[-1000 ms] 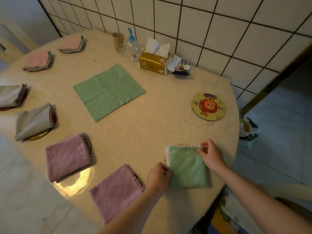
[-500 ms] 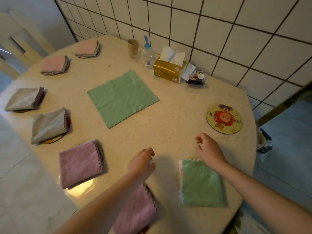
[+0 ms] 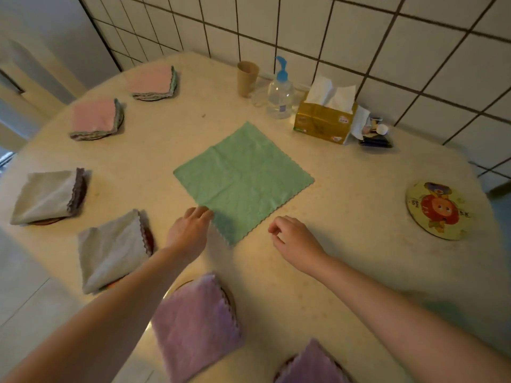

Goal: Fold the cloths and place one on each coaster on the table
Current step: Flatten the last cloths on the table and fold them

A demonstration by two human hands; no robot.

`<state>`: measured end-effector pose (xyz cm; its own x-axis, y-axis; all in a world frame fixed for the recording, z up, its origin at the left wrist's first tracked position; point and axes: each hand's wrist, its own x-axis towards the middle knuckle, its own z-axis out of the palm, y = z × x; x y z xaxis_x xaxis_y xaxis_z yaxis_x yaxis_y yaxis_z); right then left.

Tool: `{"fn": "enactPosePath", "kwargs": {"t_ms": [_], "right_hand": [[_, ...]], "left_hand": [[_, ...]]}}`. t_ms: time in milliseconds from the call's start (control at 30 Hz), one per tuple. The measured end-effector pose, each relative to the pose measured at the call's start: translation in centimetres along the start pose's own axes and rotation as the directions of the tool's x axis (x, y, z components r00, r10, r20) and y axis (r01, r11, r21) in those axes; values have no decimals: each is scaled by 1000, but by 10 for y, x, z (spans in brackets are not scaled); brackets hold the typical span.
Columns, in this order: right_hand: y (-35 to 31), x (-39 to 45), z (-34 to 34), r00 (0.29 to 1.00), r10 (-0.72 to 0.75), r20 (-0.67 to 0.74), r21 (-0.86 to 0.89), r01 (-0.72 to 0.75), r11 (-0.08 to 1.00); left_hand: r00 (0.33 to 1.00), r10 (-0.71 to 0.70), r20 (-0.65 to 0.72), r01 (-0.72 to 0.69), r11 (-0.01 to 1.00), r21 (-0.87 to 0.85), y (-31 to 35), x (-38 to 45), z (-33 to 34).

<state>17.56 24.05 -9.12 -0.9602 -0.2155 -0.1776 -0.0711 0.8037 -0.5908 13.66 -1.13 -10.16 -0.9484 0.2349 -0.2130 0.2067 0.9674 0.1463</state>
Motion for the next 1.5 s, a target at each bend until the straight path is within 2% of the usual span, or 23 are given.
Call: {"fn": "enactPosePath", "kwargs": {"t_ms": [200,300,433,500,600,700,800,933,1000,1067,1133,1200,1367,1500], "right_hand": [[-58,45,59,995,32,90,-152,-18,988],[-70,54,75,999,17,52,-348,2,938],[-65,59,85,1000,-17,17,-433,23,901],[-63,60,85,1000,-26,13,-366,28,930],[-68,62,74,995,86,-46,-165,-92,982],[-71,64,61,981,156,-112,-41,-162,986],[-66,67,49,971,154,-182,5,-156,988],[-61,73,39,927,228,-298,178,-180,967],[-60,76,36,917,254,-309,219,-191,957],[-60,77,33,921,243,-304,205,-186,961],[-58,73,29,935,216,-280,173,-172,970],[-53,66,24,946,180,-270,121,-152,981],[-27,39,16,968,-42,-249,-155,3,988],[-12,-5,16,981,-101,-168,-164,74,984]], "left_hand": [[970,238,36,-241,968,77,-71,55,0],[937,346,48,-349,933,88,-90,75,-1],[896,441,46,-443,892,86,-103,93,-3],[879,476,37,-477,874,89,-104,98,-3],[868,495,44,-497,865,74,-103,102,-8],[865,501,35,-502,860,96,-102,105,-13],[863,504,36,-503,850,159,-103,108,-16],[889,458,3,-449,870,202,-100,116,-13],[899,437,-34,-421,881,215,-100,120,-13],[921,381,-78,-367,917,155,-105,127,-15],[939,321,-121,-321,947,24,-110,132,-17],[928,338,-155,-351,934,-67,-114,131,-19],[838,514,-183,-528,849,-35,-124,103,-21],[736,654,-175,-656,753,53,-122,59,-14]]}}
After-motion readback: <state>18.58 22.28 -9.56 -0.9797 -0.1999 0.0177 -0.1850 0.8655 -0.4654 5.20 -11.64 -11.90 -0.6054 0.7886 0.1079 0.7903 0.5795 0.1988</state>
